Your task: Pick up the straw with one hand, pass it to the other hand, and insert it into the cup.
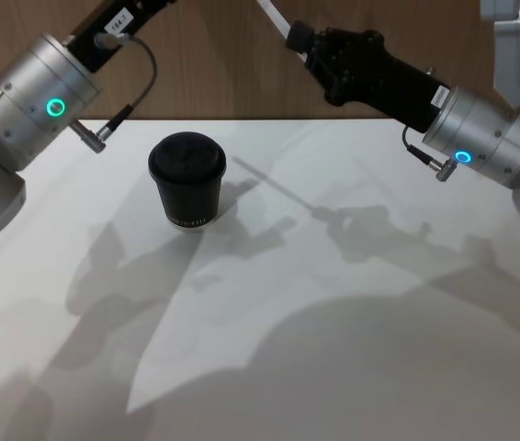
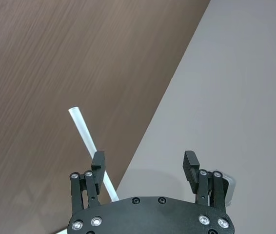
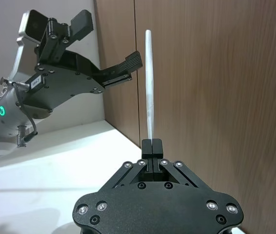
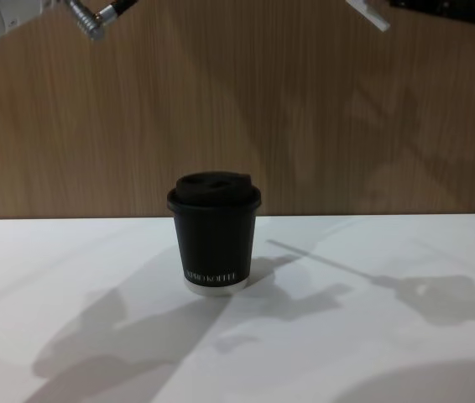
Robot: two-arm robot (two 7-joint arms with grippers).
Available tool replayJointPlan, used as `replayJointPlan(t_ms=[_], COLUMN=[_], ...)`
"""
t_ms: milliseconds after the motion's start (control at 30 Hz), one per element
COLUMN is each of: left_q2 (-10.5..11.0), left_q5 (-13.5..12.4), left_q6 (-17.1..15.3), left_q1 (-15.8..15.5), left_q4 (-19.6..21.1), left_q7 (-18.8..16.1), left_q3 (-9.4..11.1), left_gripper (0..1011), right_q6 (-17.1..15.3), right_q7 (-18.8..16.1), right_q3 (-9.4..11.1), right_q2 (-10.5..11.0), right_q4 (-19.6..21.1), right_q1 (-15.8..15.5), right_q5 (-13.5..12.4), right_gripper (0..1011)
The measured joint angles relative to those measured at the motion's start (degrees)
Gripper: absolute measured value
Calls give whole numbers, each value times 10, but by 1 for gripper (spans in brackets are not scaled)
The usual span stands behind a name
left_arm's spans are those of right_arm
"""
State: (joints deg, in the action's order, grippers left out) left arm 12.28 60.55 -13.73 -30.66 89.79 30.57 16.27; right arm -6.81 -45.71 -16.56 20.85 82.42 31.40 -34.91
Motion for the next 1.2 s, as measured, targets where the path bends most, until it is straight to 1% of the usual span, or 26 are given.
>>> replayJointPlan(t_ms=[267,667,900,1200], left_q2=[-3,-2,0,-1], left_q5=[12,21,26,36], left_q6=[-3,-4,-8,-16], left_q1=[-9,-16,-21,-35], left_q4=[-18,-38,-51,-78], left_q7=[-1,-3,-3,3], left_q3=[2,6,11,20], left_gripper=[1003,1003,1003,1003], right_q6=[0,0,0,0], right_q7=[0,0,0,0], right_q3=[0,0,0,0], right_q2=[0,0,0,0], right_q4=[0,0,0,0], right_q1=[0,0,0,0], right_q5=[0,0,0,0], right_gripper=[3,3,3,2])
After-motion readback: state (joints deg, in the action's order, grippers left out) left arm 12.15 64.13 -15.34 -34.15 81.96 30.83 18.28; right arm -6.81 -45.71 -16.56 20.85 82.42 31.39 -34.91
